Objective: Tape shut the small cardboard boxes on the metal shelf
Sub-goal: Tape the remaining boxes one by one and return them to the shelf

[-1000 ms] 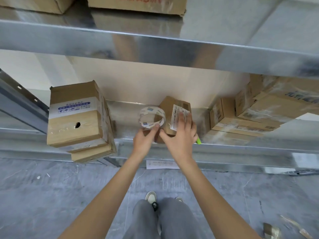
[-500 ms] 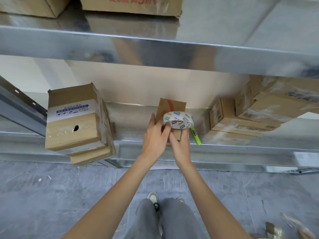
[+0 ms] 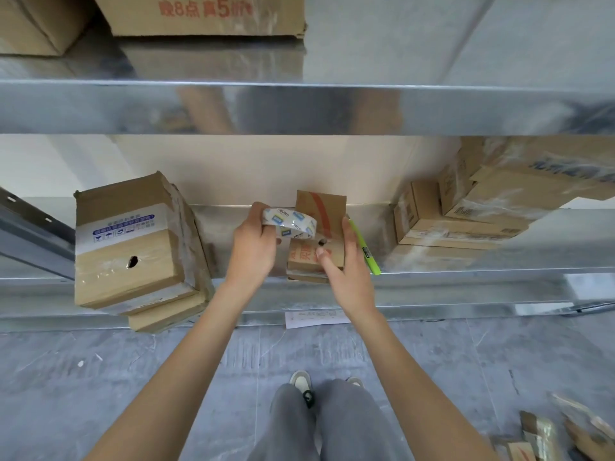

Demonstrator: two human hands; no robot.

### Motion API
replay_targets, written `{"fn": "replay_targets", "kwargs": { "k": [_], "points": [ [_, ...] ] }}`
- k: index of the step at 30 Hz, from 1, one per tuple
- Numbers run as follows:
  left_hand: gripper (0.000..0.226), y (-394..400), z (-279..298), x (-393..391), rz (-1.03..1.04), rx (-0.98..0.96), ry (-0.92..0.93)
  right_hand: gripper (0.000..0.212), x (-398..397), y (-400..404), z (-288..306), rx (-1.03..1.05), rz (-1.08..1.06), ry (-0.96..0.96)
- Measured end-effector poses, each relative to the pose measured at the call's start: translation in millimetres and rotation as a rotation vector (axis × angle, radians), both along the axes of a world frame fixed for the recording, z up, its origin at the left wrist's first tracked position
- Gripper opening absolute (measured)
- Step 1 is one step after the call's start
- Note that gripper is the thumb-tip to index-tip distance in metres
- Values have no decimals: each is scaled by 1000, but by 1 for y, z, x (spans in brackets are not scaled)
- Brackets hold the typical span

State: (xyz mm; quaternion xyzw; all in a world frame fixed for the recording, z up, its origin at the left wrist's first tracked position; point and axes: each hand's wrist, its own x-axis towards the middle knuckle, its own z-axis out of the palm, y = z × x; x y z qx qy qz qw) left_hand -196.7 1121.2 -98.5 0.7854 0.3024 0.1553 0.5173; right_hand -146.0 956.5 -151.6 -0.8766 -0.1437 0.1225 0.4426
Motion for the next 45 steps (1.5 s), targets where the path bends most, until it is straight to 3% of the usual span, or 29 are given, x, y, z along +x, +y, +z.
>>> {"fn": "replay_targets", "kwargs": {
  "k": [5,10,13,15,18,23,25,31,34,38,45],
  "points": [
    [14,5,7,1,-30,44,104,71,7,-1,2,-343,121,-316],
    [13,17,10,5,-85,74,274,65,10,4,6,-486,204,-364],
    [41,15,19,10,-194,180,248,61,9,3,10,-561,215,-442],
    [56,10,30,14,-318,281,251,57,6,4,12,-596,270,-493],
    [67,1,52,21,-478,557,471,52,1,8,14,-578,331,-488],
    [55,-21,71,51,-581,682,657,50,3,6,18,-525,332,-465],
    [49,-20,71,63,-584,669,722,49,3,7,18,-521,334,-463],
    [47,3,77,84,-760,328,946,52,2,8,16,-496,318,-428],
    [36,5,77,86,-819,232,1028,54,2,8,16,-510,315,-427],
    [28,3,80,89,-777,125,1068,55,2,9,17,-528,316,-429],
    [44,3,81,94,-768,177,1198,56,2,9,19,-563,311,-421]
  ]
}}
